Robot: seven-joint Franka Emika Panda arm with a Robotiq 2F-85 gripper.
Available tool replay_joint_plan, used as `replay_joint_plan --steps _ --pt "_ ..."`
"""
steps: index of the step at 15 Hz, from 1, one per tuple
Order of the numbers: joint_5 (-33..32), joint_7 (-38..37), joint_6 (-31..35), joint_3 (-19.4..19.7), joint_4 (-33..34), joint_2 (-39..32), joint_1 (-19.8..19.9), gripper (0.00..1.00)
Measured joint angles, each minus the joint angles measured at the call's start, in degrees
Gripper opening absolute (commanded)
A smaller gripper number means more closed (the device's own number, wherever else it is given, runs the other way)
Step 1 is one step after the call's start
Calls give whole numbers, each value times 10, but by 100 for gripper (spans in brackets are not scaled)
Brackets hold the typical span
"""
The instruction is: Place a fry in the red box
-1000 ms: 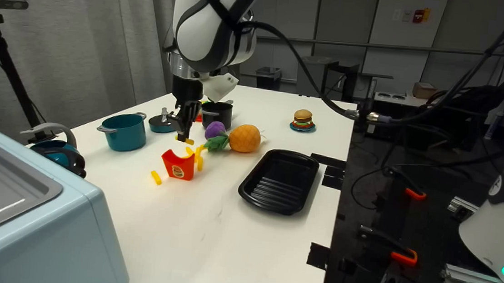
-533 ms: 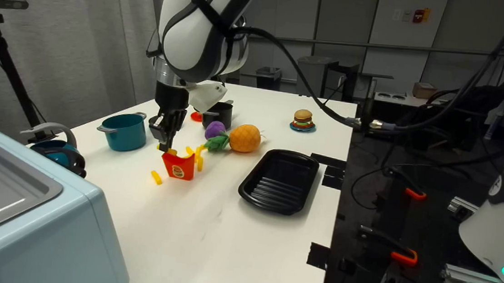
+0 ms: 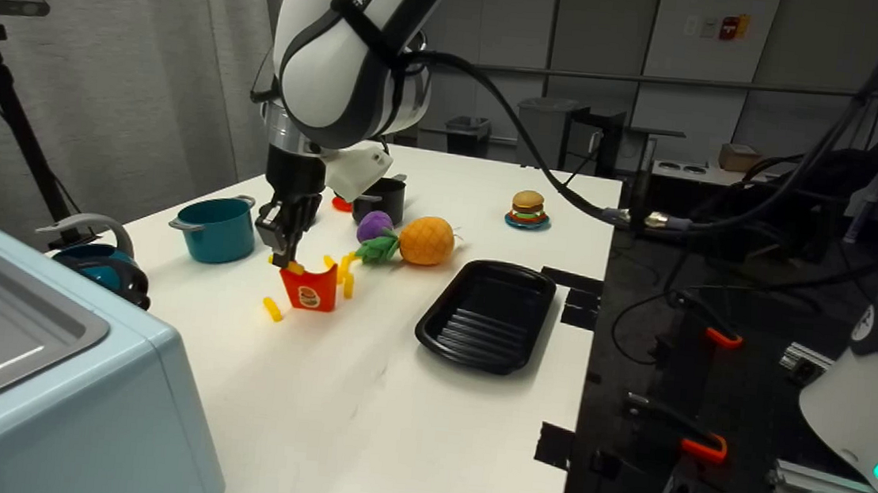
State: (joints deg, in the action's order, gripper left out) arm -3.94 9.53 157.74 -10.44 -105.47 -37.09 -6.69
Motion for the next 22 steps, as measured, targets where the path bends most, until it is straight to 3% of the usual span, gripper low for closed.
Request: replay_joint_plan --steps 1,2,3,5,12,22 --pt "0 0 0 0 0 0 0 4" --pt "0 0 0 0 0 0 0 16" --pt "0 0 0 0 0 0 0 40" --pt "0 0 0 0 -1 0 0 45" --pt "0 0 0 0 -1 4 2 98" --pt "10 1 0 -3 -15 26 5 100"
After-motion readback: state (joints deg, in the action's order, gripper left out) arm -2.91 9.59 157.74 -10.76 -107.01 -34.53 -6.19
